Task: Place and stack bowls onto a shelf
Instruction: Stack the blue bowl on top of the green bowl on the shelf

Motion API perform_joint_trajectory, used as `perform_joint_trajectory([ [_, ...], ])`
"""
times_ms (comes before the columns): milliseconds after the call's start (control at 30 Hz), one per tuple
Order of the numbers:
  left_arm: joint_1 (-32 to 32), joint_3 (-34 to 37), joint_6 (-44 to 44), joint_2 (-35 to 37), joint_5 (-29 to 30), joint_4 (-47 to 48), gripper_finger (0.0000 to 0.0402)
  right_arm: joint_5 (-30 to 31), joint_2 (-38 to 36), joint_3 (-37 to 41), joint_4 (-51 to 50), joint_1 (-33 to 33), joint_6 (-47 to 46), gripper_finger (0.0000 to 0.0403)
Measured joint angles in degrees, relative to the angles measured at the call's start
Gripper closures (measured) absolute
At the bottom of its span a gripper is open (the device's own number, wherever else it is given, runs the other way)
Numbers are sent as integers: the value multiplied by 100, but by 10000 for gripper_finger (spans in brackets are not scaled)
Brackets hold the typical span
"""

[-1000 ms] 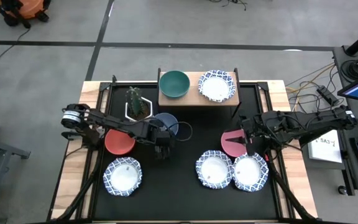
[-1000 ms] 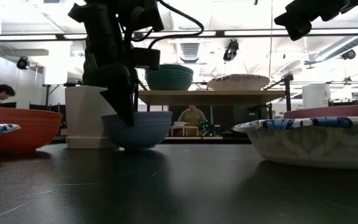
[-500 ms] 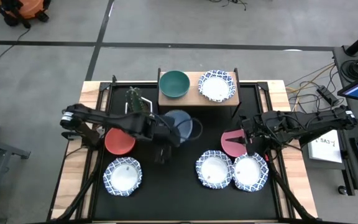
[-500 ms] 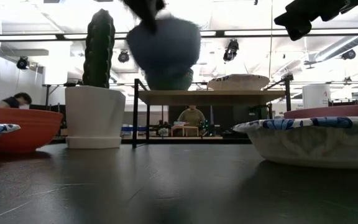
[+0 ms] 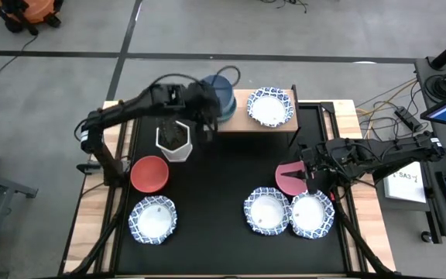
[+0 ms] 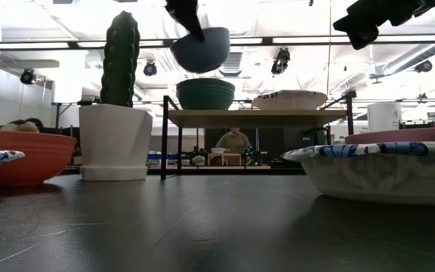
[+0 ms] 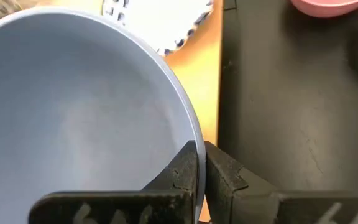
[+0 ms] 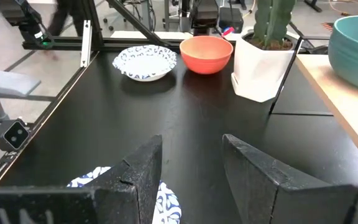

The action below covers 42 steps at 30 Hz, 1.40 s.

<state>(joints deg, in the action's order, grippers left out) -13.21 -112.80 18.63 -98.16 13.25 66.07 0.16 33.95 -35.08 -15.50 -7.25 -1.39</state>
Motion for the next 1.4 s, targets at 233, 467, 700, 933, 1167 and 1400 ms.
perform_joint_trajectory([
  [233, -638, 1, 96, -5, -626, -7, 401, 0, 0, 1, -1, 0, 4, 245],
  [467, -709, 5, 125, -127, -840, -25, 401, 3, 0, 1, -3, 0, 9, 245],
  [700, -711, 5, 82, -543, -831, 96, 402, 24, 0, 1, -5, 1, -9, 245],
  [933, -715, 3, 44, -678, -790, 89, 402, 30, 0, 1, -9, 2, 0, 245],
  [1167, -715, 3, 59, -700, -764, 66, 381, 31, 0, 1, -12, 0, -7, 245],
  [1400, -715, -2, 59, -700, -760, 69, 306, 33, 0, 1, -14, 1, -9, 245],
])
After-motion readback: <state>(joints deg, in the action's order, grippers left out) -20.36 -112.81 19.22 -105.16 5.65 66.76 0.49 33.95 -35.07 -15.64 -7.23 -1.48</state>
